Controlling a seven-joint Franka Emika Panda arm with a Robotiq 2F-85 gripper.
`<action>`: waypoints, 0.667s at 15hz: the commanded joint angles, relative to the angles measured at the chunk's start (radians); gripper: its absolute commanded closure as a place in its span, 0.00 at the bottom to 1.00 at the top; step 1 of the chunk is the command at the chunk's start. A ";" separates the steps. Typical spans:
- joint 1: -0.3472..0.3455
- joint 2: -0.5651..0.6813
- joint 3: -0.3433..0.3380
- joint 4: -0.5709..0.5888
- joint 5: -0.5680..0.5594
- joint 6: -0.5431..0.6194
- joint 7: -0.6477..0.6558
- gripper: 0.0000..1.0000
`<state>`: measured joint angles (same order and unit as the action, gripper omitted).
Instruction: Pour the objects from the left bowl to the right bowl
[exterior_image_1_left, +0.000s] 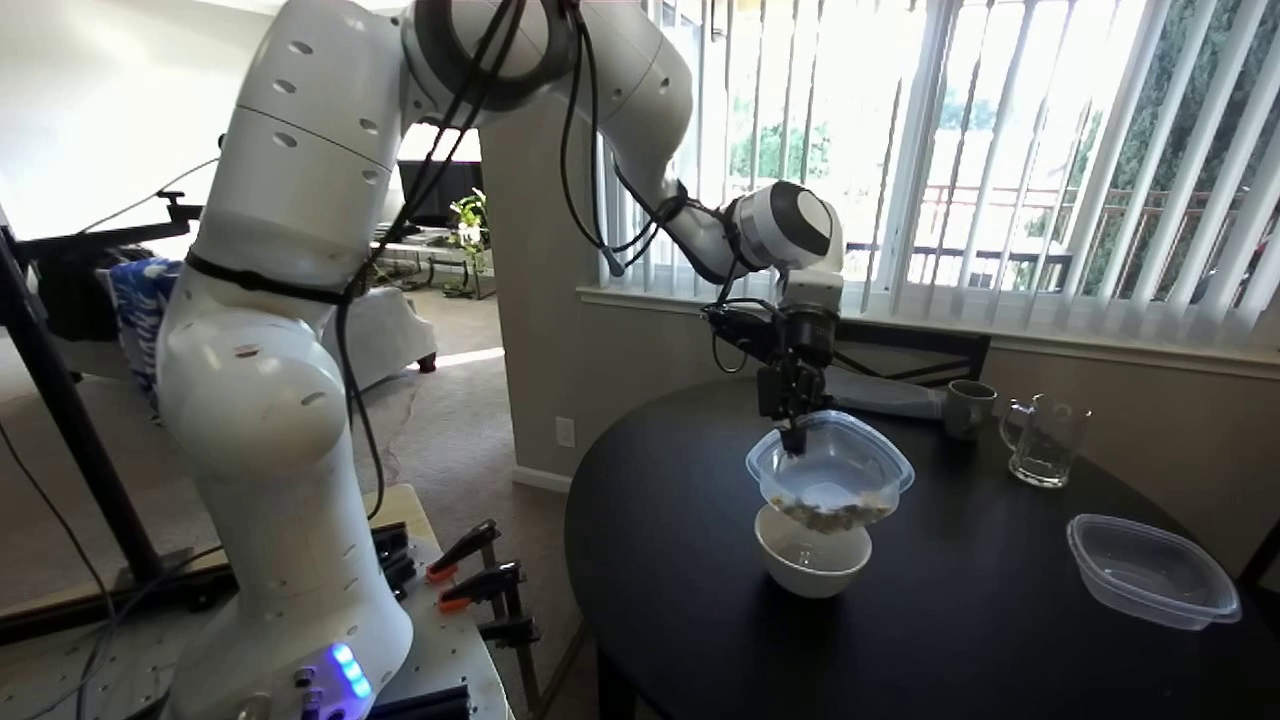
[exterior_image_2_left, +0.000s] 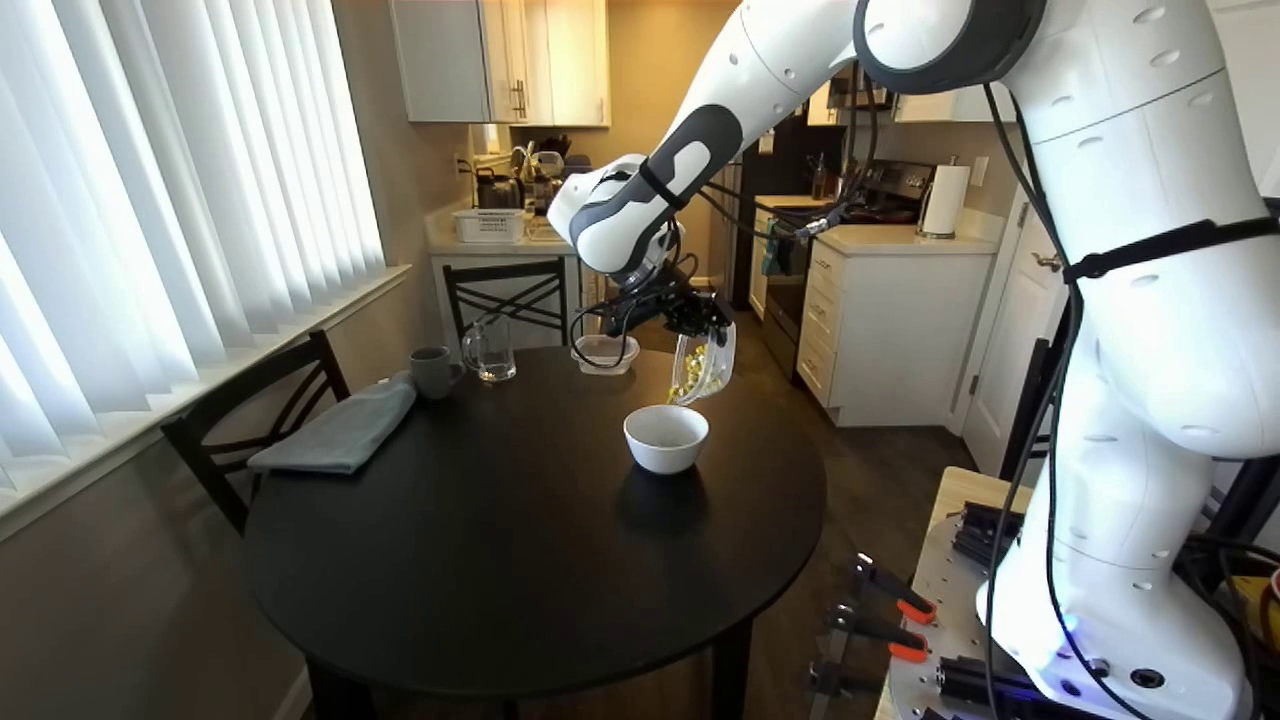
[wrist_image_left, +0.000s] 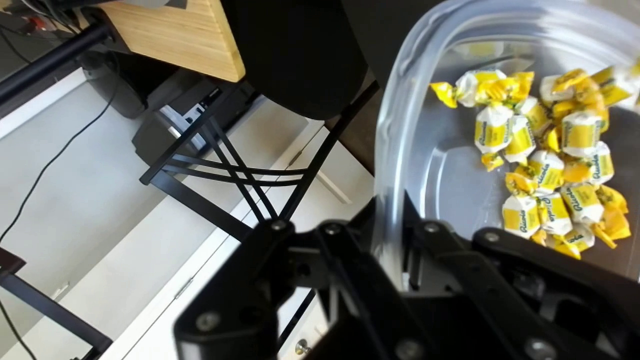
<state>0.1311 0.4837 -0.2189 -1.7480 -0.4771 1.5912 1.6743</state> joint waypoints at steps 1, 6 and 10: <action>-0.020 0.035 0.025 0.052 -0.012 -0.071 0.032 0.99; -0.021 0.082 0.023 0.100 -0.011 -0.179 0.029 0.99; -0.021 0.119 0.028 0.141 -0.007 -0.261 0.016 0.99</action>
<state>0.1269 0.5748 -0.2140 -1.6512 -0.4771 1.3990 1.6792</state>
